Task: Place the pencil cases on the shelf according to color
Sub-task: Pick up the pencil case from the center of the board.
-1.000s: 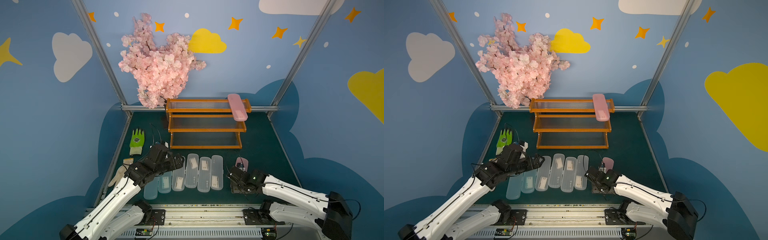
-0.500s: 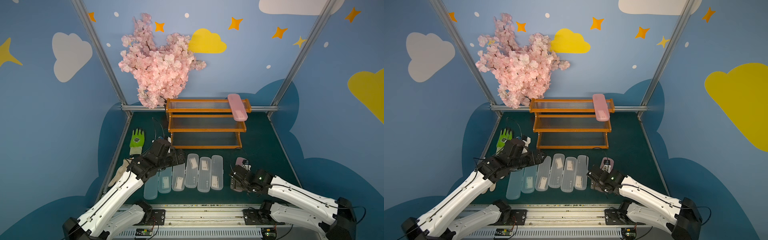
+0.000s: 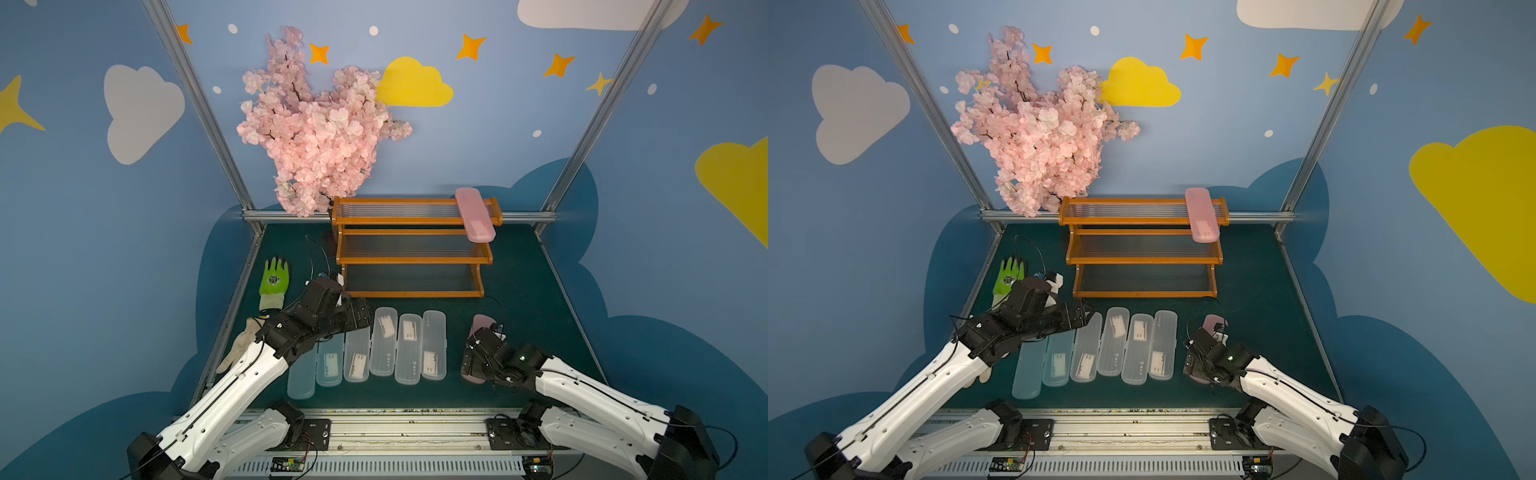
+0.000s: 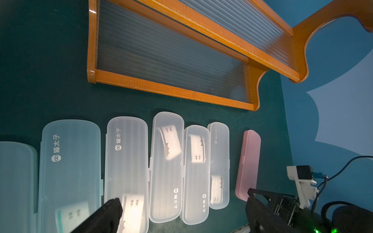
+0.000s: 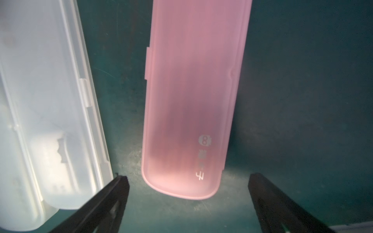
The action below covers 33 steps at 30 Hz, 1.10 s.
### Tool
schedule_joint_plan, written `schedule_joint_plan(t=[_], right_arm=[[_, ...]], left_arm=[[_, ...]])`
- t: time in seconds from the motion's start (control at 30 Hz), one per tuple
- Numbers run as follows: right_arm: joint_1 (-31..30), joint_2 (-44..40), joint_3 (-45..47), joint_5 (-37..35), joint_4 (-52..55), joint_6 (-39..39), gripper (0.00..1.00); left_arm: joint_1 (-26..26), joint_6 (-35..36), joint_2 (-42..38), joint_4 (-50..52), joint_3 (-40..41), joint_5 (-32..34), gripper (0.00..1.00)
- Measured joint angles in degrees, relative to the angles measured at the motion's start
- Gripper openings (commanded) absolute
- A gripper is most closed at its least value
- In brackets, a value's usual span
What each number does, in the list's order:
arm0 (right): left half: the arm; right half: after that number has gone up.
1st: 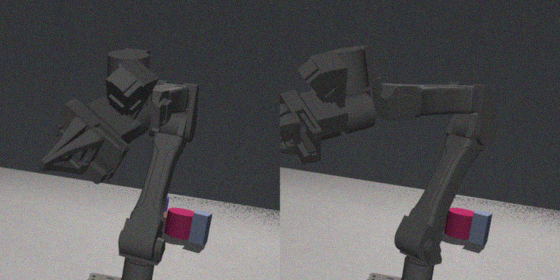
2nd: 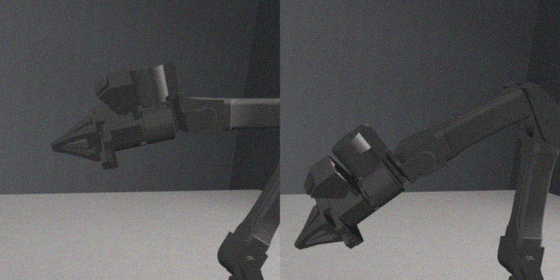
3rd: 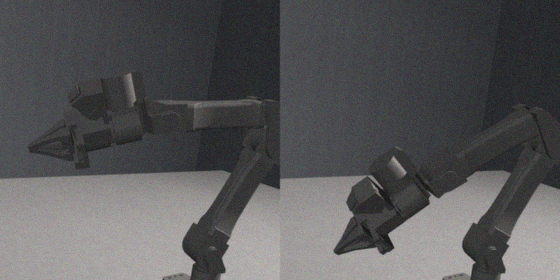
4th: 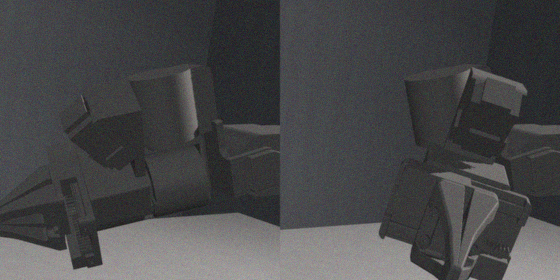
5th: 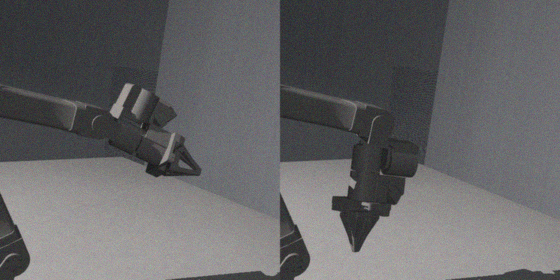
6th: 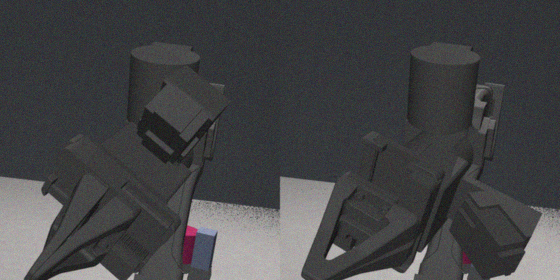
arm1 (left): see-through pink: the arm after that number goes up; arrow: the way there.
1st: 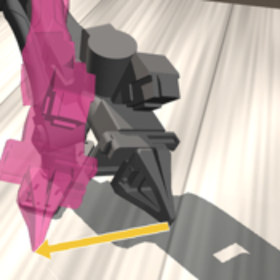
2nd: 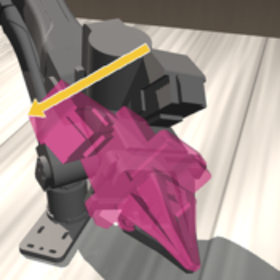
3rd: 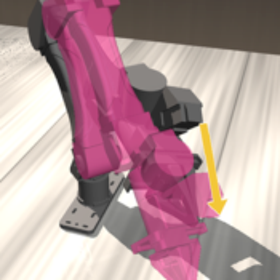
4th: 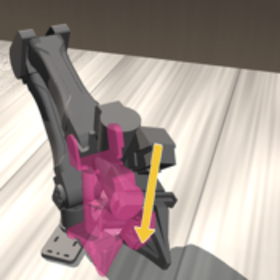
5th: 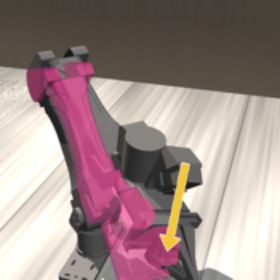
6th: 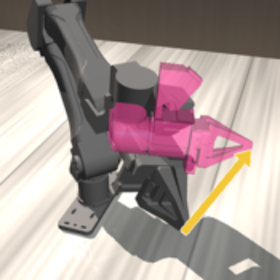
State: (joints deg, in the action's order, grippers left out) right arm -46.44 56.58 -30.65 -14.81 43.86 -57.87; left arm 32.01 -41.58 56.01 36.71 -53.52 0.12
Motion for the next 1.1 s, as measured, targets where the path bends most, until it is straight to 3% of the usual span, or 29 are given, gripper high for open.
schedule_joint_plan(t=[0.3, 0.77, 1.1], right_arm=[[3.5, 7.4, 0.0, 2.0, -3.7, 0.3, 0.99], [3.7, 15.7, -2.4, 5.0, -4.6, 1.3, 0.99], [1.8, 19.3, -4.9, 5.1, -4.0, 2.4, 0.77]], left_arm=[[0.0, 0.0, 0.4, -0.5, 0.9, -0.4, 1.0], [0.0, -0.2, -0.2, -1.4, 3.6, -0.8, 1.0], [0.0, -0.5, -1.4, -1.5, 3.6, -0.8, 1.0]])
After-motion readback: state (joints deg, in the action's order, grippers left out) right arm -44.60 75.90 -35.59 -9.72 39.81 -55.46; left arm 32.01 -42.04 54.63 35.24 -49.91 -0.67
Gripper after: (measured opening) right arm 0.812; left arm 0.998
